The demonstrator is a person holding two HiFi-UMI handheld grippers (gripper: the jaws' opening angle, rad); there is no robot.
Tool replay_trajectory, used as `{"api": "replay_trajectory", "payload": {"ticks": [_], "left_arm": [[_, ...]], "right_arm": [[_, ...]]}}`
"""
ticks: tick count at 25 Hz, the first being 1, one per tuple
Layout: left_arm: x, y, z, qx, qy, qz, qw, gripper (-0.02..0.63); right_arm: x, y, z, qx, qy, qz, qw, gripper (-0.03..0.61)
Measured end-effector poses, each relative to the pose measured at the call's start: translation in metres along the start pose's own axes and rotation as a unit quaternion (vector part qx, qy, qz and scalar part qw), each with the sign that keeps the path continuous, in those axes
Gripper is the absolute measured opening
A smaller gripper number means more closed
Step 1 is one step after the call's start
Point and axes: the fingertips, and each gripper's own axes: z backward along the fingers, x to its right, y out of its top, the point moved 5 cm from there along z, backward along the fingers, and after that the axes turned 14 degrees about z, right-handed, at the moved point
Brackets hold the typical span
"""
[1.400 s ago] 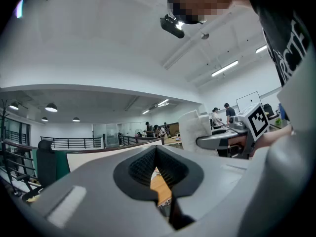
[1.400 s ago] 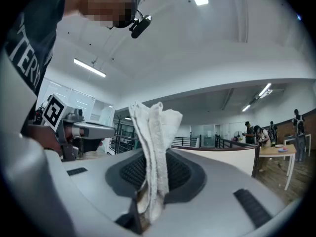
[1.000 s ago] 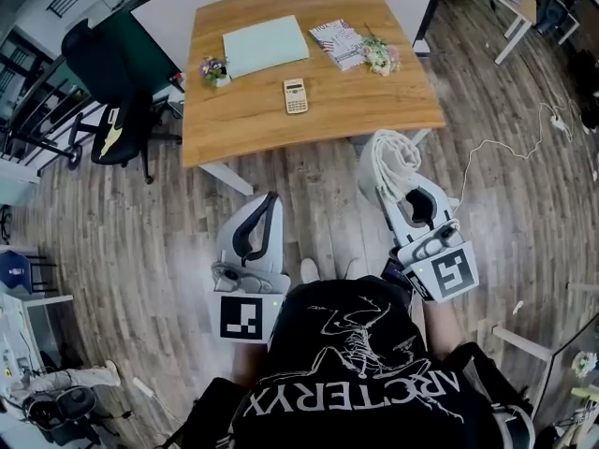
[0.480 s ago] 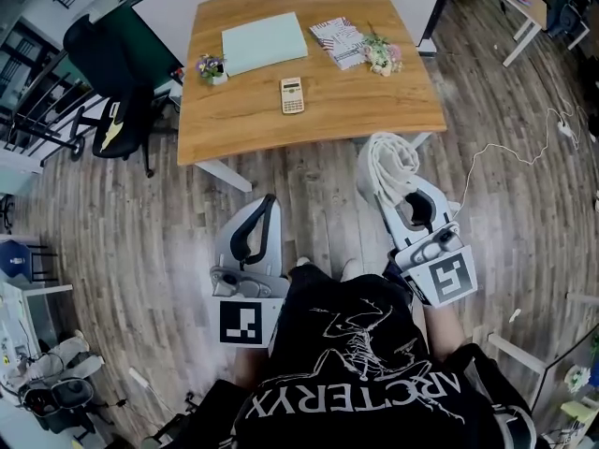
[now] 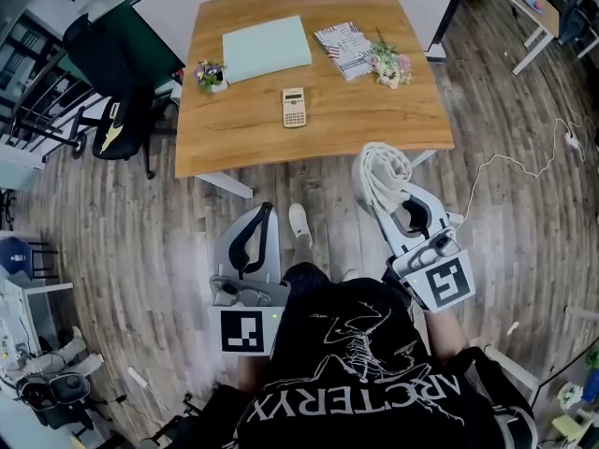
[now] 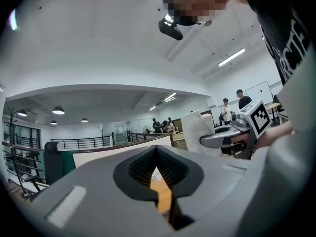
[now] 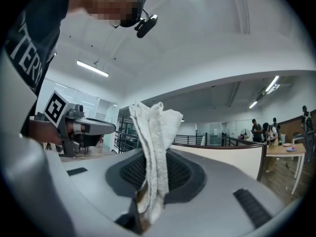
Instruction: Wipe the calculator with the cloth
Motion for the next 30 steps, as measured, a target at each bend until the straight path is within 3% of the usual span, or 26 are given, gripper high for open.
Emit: {"api": "replay_trajectory", "payload": {"ticks": [7,15,23,30], "left_arm": [[-0.08,0.005,-0.078,-0.004,-0.027,-0.002,0.9996,0.009],[-0.188,0.028,-0.161,-0.011,-0.062,-0.005,0.998,0.009],[-0.217,0.023,-0.209,-0.027,-0.068,0.015,0.9972,0.009],[-0.222,0.029,-0.229,-0.017,-0.052,0.023,0.9982,0.009]], "right_arm": [[0.031,-0.018,-0.107,-0.01,-0.016,0.003,1.0,0.086],[0.067,-0.002,-0.23,-0.026,-0.047,0.027,0.998,0.086],[0.096,-0.023,-0.271,-0.061,-0.046,0.037,0.996,0.086],[0.112,-0.034,-0.299,-0.064,-0.011,0.066,0.996,0.086]]}}
